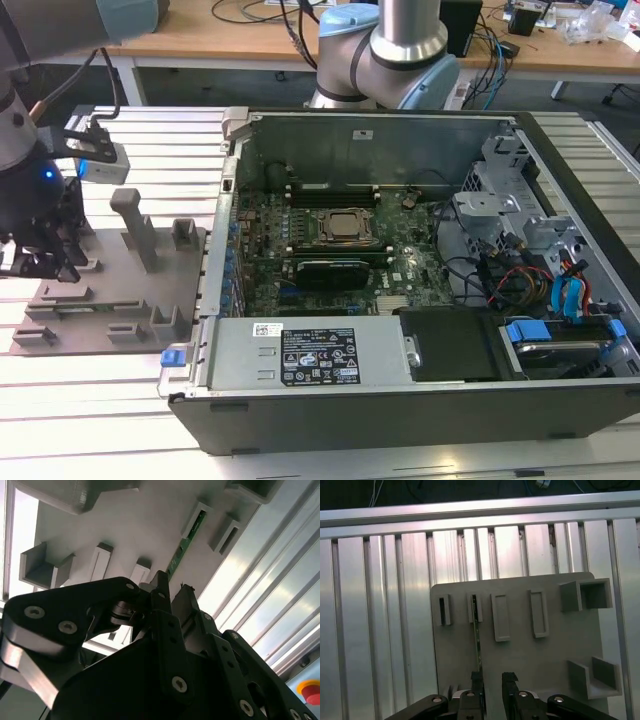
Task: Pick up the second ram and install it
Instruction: 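Pick up the second ram and move it above second insertion slot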
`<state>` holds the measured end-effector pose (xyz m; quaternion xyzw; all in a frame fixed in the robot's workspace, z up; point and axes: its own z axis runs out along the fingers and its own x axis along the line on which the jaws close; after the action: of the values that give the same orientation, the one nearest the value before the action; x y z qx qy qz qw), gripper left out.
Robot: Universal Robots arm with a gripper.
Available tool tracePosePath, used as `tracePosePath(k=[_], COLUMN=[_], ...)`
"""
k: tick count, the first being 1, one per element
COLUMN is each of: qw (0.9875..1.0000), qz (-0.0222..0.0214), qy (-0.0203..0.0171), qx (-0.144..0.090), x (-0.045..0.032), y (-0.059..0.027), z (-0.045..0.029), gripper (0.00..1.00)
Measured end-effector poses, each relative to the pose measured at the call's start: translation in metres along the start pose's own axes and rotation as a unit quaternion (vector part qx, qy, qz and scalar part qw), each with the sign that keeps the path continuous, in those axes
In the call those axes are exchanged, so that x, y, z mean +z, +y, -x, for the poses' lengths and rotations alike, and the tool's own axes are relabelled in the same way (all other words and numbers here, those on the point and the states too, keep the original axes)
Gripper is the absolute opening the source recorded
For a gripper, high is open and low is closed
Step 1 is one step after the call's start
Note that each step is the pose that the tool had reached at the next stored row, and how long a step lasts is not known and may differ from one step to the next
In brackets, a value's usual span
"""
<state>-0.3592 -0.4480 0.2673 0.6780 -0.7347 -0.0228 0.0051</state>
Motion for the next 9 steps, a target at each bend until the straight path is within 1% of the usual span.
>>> tracePosePath(k=[5,9], qw=[1.0000,1.0000], qz=[0.0000,0.0000], qy=[0.0000,0.0000], qx=[0.000,0.000], x=[0.0063,0.0159], y=[-0.0003,-0.0006], z=[-0.0001,-0.0004], gripper=[0.30,0.30])
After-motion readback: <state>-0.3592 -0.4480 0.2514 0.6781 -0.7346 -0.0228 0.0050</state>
